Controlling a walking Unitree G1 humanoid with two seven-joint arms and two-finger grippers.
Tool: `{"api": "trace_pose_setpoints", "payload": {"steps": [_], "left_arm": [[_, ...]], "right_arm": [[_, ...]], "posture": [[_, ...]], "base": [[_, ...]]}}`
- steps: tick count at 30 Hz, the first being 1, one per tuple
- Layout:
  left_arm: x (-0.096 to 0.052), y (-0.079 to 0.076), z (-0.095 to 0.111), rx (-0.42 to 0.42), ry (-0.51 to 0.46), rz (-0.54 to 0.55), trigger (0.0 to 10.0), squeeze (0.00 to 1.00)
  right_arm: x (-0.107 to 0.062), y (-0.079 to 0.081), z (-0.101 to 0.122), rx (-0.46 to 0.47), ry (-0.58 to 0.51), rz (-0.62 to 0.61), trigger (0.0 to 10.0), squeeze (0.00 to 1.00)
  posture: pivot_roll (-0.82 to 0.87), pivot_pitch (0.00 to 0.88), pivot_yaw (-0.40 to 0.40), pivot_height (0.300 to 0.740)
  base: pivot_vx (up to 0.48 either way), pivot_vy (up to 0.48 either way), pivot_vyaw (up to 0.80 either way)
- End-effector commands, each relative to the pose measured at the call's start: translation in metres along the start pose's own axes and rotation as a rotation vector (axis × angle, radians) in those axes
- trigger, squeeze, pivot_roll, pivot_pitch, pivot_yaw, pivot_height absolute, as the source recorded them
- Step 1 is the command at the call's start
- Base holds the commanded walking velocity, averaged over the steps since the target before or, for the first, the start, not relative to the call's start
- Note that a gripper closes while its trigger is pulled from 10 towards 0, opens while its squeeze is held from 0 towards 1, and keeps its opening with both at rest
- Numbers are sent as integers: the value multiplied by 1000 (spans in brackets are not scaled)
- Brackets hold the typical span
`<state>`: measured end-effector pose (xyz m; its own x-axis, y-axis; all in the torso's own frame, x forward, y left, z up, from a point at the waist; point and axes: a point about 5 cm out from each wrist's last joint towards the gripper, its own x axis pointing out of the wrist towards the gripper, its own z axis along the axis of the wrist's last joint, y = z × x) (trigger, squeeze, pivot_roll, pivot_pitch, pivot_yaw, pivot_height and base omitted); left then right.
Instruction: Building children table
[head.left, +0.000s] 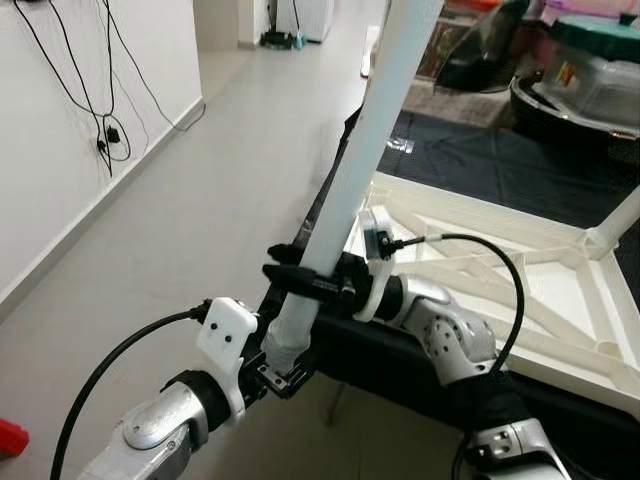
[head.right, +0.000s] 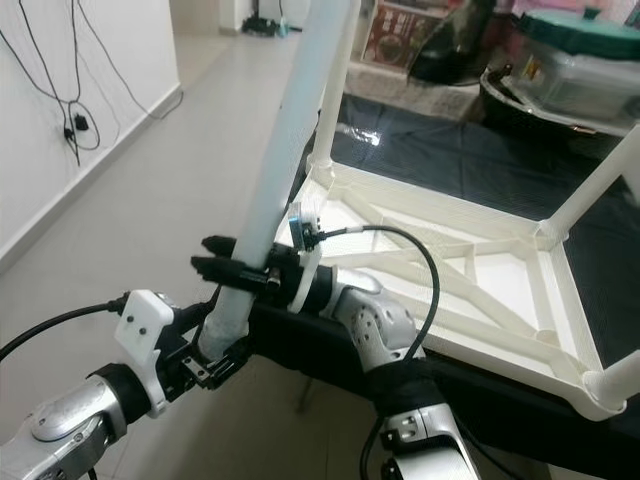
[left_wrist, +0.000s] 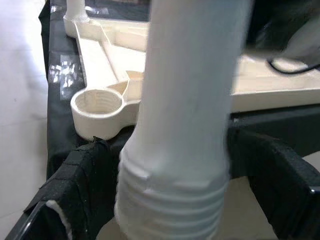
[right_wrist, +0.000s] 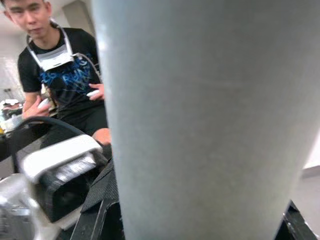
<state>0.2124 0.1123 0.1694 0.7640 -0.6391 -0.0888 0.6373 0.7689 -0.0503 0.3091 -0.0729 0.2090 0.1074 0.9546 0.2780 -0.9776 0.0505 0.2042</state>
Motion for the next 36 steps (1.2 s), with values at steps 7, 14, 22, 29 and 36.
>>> {"api": "trace_pose_setpoints", "payload": {"steps": [7, 14, 22, 29, 36], "left_arm": [[2, -4, -13, -31, 54, -22, 10000, 0], [3, -3, -15, -41, 58, -24, 10000, 0], [4, -4, -15, -44, 54, -40, 10000, 0], [5, -8, -16, -51, 50, -61, 10000, 0], [6, -19, -15, -76, 47, -160, 10000, 0]], "right_arm": [[1, 11, 1, 6, -1, 60, 0, 0], [4, 18, 1, 11, 0, 89, 0, 0], [9, 25, -1, 27, -1, 118, 0, 0], [12, 28, -7, 33, 11, 124, 0, 0], [14, 28, -10, 27, 16, 117, 0, 0]], "posture": [[196, 57, -117, 740], [195, 58, -116, 740], [192, 57, -115, 740], [191, 52, -113, 740], [189, 46, -111, 740]], "base": [[0, 0, 0], [0, 0, 0], [0, 0, 0], [0, 0, 0], [0, 0, 0]]}}
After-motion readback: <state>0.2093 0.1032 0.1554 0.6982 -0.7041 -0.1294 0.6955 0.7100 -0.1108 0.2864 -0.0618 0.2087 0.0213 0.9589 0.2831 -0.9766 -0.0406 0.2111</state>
